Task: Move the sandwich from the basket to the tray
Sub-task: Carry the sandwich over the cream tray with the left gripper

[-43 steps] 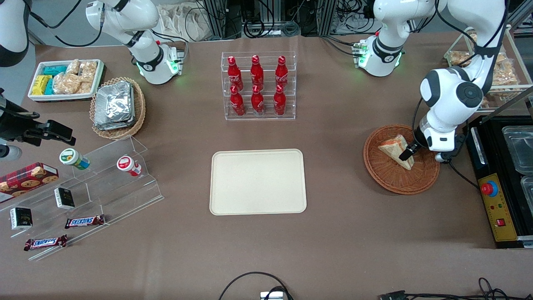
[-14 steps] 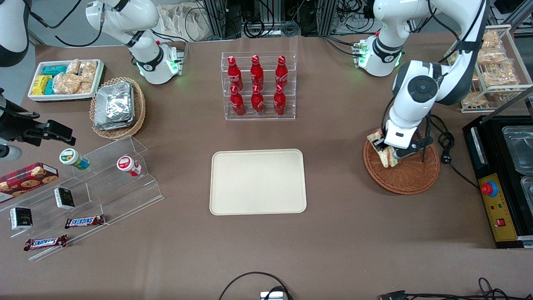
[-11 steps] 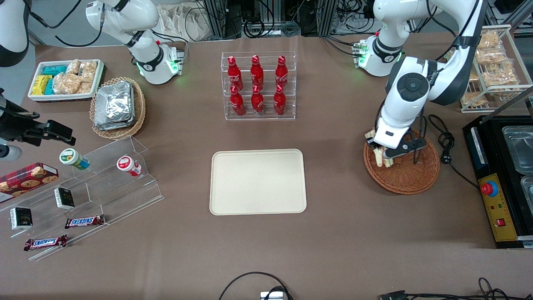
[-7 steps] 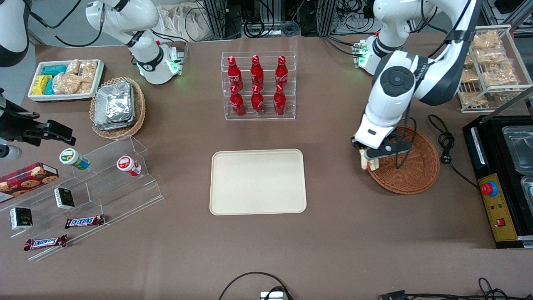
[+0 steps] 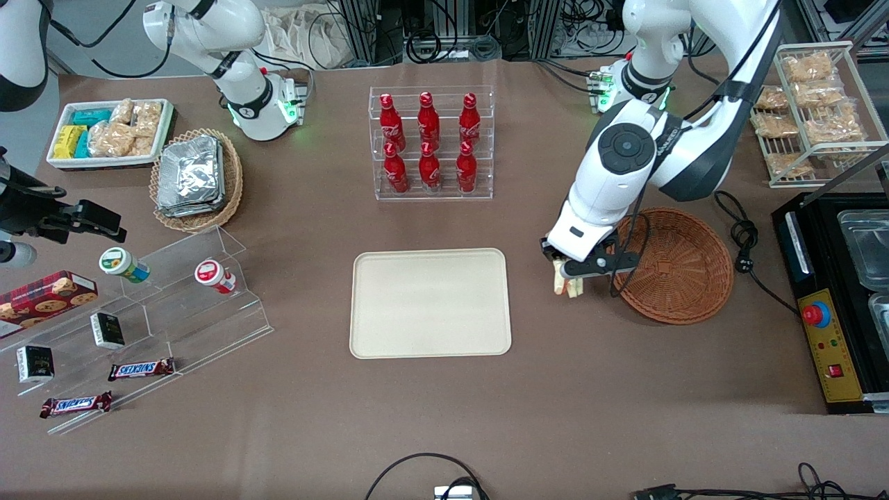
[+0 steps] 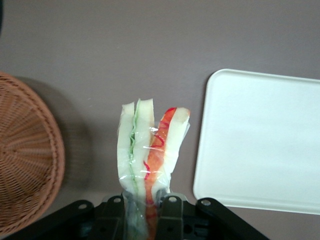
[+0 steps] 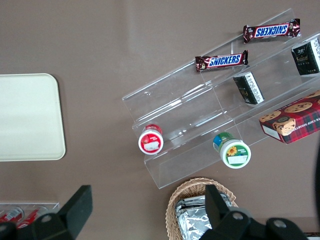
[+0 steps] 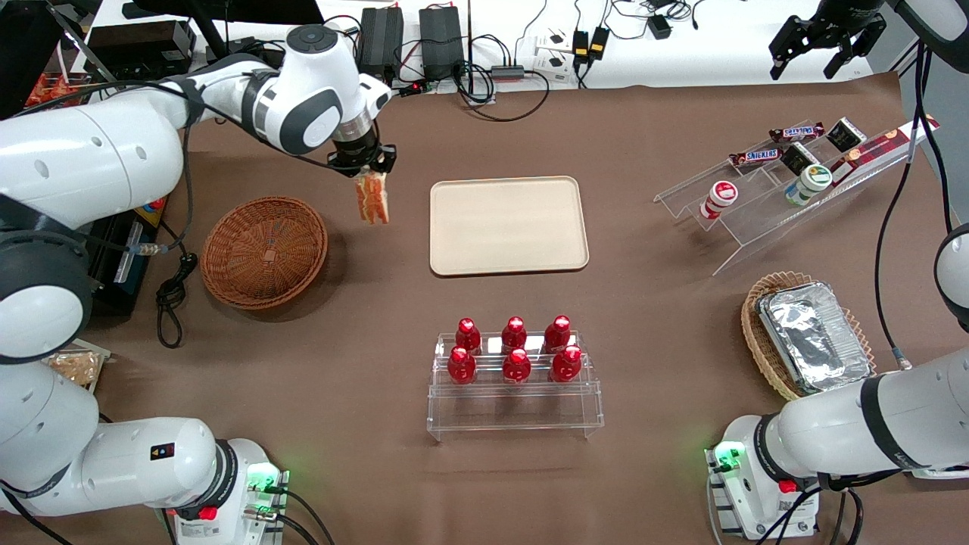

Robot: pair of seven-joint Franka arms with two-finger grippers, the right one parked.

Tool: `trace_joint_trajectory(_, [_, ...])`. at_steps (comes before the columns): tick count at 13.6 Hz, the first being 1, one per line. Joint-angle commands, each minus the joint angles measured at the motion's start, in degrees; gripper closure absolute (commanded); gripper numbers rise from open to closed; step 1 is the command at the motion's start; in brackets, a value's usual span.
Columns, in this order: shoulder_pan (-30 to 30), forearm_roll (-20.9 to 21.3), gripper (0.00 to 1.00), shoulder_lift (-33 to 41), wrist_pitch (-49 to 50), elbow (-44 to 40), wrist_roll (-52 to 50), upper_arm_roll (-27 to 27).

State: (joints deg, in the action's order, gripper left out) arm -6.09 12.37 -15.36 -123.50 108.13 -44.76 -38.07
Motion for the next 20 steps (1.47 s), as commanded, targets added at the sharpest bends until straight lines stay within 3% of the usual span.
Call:
trace_joint_trajectory(1, [2.5, 6.8, 0.84, -6.4, 1.6, -5.9, -5.3, -2.5])
trace_joint_trajectory(3, [4.8, 10.6, 0.83, -10.4, 1.6, -9.1, -5.6, -2.4])
trace_joint_trajectory(8, [11.0, 15.0, 0.81, -18.6, 1.7, -17.1, -5.5, -2.1])
trace_joint_trajectory(15, [17.4, 15.1, 0.81, -27.8, 1.1, -24.4, -6.7, 3.0])
trace_joint_trajectory(20, [18.2, 15.3, 0.81, -32.5, 1.0, -25.9, -6.6, 3.0])
